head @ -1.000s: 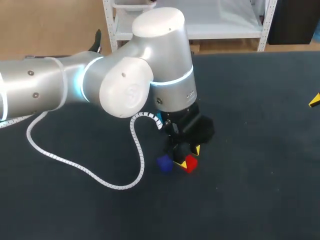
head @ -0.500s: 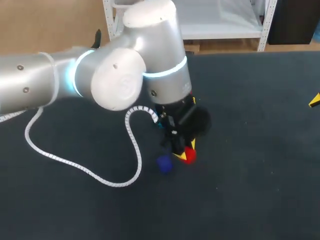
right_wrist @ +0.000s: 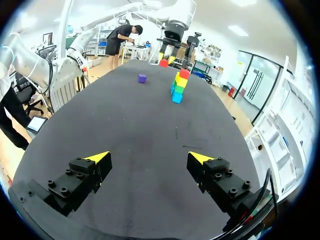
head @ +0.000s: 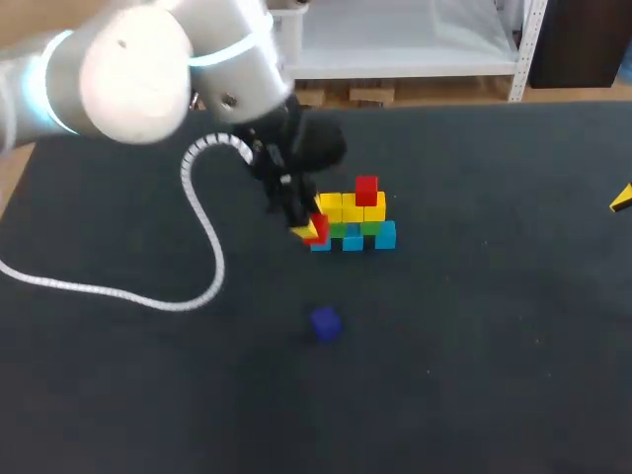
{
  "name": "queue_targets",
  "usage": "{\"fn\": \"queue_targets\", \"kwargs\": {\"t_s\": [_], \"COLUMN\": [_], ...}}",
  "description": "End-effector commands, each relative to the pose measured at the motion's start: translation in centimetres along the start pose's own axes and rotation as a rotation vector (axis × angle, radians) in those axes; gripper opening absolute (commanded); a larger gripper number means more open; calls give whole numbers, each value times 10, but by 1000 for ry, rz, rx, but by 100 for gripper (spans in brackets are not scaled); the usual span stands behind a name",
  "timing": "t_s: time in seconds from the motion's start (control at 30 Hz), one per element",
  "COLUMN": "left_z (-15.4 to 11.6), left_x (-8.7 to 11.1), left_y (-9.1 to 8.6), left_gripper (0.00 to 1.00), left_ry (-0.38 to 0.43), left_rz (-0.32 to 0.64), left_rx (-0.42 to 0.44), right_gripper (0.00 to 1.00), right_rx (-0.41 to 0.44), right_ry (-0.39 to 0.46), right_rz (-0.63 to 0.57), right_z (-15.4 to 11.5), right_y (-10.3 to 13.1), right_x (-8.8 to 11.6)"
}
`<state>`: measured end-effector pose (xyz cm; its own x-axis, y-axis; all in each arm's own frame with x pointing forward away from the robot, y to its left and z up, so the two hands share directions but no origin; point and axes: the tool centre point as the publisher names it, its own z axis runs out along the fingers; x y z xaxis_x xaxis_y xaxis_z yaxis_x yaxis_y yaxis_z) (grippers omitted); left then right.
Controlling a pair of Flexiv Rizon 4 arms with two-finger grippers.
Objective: Place the blue cubes, place green cubes on the blue cubes, place the yellow cubes on the green cubes, then place the red cubes on the yellow cubes, and place purple cube on the red cubes.
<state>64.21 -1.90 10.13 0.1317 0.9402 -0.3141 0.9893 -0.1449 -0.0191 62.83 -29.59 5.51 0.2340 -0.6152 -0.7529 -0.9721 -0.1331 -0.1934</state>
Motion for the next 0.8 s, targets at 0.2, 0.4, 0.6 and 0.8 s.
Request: {"fn": "queue_targets", "kwargs": {"t_s": [0.2, 0.4, 0.6, 0.8], "left_z": [-42, -46, -41, -37], "left_x": [17, 14, 4, -5], "left_y": [26, 35, 42, 51], "left_gripper": [0, 0, 0, 0], "left_ry": [28, 71, 62, 51], "left_rz": [-127, -108, -93, -93], "left_rx": [-122, -74, -70, -62], "right_gripper": [100, 100, 100, 100], "right_rx": [0, 0, 0, 0], "right_ry": [-2, -2, -2, -2], "right_rz": [-1, -1, -1, -1], "right_z": [1, 1, 1, 1], "right_y": [-1, -1, -1, -1], "right_x": [1, 1, 1, 1]}}
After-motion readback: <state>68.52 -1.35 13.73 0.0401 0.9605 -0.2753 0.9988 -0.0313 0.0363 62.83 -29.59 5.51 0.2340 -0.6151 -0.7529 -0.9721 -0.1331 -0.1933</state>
